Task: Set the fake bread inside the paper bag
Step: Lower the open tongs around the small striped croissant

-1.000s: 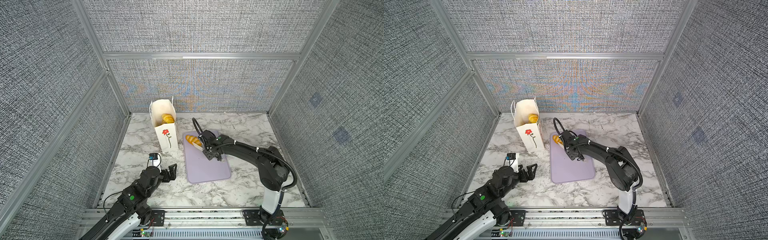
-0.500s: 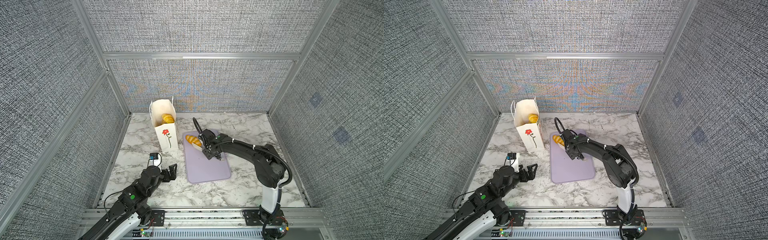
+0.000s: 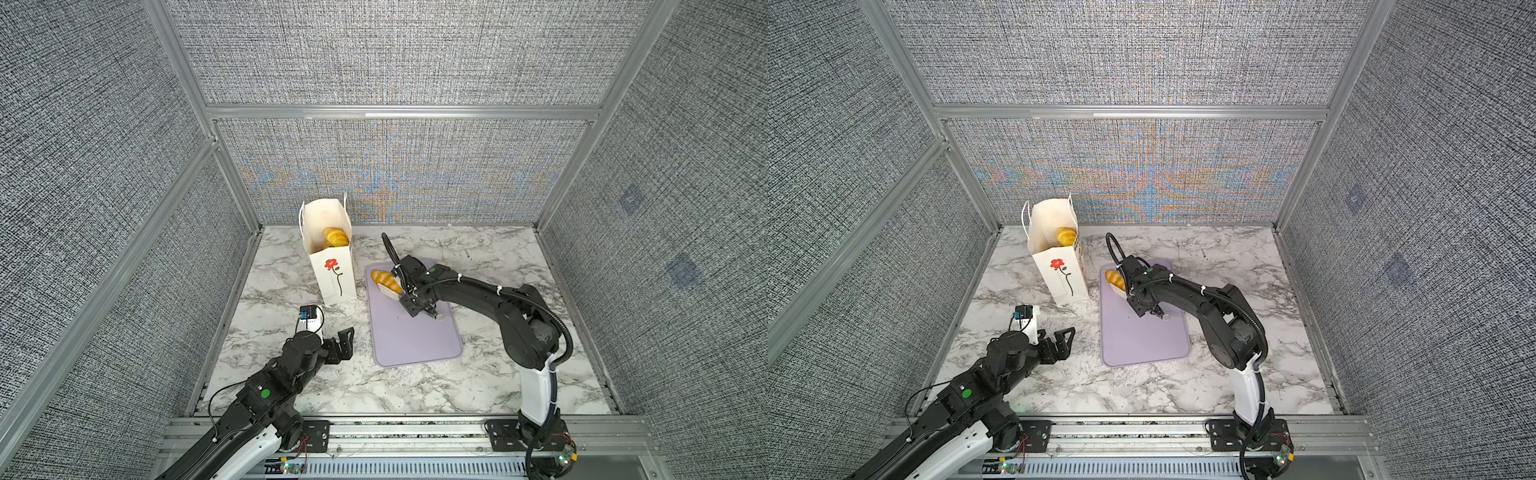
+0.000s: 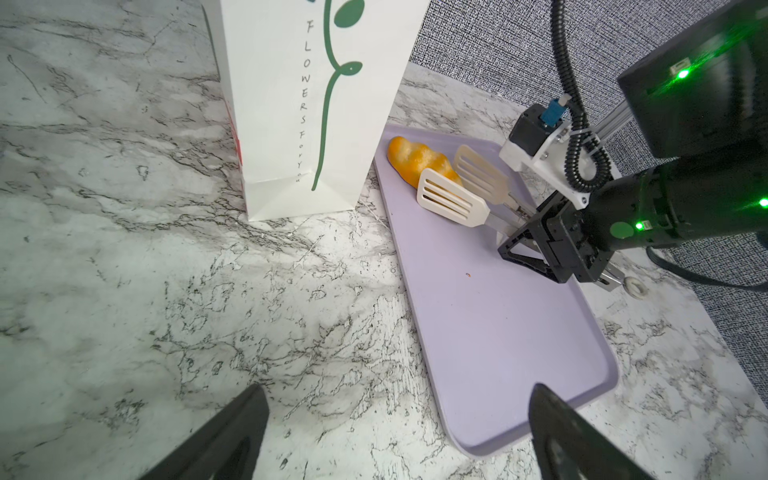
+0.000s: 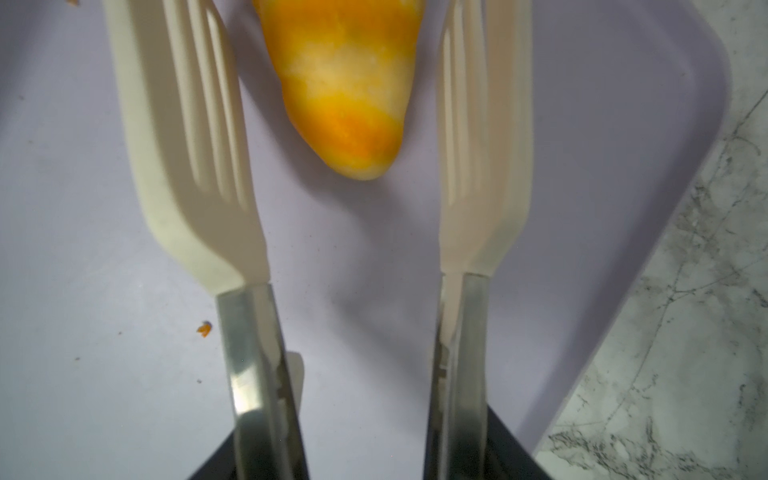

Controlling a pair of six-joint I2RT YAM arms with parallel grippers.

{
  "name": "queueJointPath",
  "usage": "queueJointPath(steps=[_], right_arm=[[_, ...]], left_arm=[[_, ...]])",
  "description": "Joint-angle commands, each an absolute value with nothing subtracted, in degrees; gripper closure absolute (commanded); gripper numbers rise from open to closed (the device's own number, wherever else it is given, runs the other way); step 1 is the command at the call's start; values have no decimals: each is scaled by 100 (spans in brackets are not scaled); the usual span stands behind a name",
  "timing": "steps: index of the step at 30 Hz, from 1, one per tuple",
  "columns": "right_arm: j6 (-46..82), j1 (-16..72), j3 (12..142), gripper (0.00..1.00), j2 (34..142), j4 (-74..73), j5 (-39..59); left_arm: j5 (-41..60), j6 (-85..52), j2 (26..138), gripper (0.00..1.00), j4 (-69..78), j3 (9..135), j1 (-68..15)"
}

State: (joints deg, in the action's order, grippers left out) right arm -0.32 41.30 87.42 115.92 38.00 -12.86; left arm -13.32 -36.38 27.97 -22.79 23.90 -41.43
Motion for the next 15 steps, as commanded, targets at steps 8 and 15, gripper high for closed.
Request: queueJointPath(steps=[8,15], right_arm=[[-140,4127,8895,49,11696,3926,-1143],[-206,4128,8834,56,11699,4024,-1160]], left_arm=[[-1349,-3560,2769,1,-2265,2426,-4138],[-1370,-3586,2717,1,-2355,2453,-4140]])
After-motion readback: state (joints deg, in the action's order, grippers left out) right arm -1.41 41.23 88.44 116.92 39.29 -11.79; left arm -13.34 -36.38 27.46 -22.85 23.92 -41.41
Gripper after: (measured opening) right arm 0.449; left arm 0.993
